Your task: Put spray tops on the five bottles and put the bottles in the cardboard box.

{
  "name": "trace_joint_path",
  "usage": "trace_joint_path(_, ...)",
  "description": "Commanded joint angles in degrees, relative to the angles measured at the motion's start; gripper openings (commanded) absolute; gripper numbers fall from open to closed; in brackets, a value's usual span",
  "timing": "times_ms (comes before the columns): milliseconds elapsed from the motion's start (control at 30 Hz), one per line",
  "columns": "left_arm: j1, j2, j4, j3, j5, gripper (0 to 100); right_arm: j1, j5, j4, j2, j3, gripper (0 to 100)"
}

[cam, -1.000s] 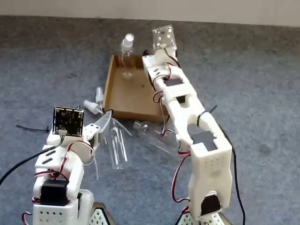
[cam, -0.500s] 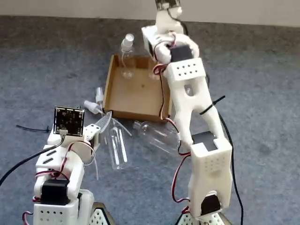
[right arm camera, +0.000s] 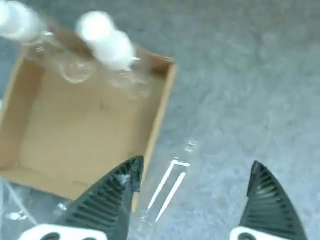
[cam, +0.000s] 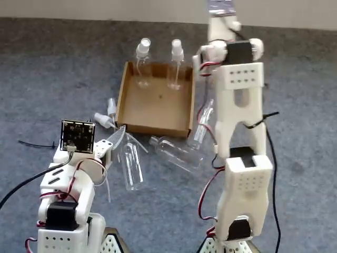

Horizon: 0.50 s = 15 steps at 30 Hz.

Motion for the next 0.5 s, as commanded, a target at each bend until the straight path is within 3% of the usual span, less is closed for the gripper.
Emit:
trace_joint_path(0, 0.84, 0.31, -1.32, -0.66, -0.09, 29, 5.58, -3.52, 1.27, -0.84, -1.71, 27.1)
trace_joint_path(167, 0.84, 0.04, -1.32, -0.66, -0.09, 29, 4.79, -4.75, 1.27, -1.19, 12.88, 27.1)
trace_joint_path(467, 1.01, -0.04, -1.32, -0.48, -0.09, 29, 0.13, -16.18, -2.68, -0.92, 29.05, 27.1)
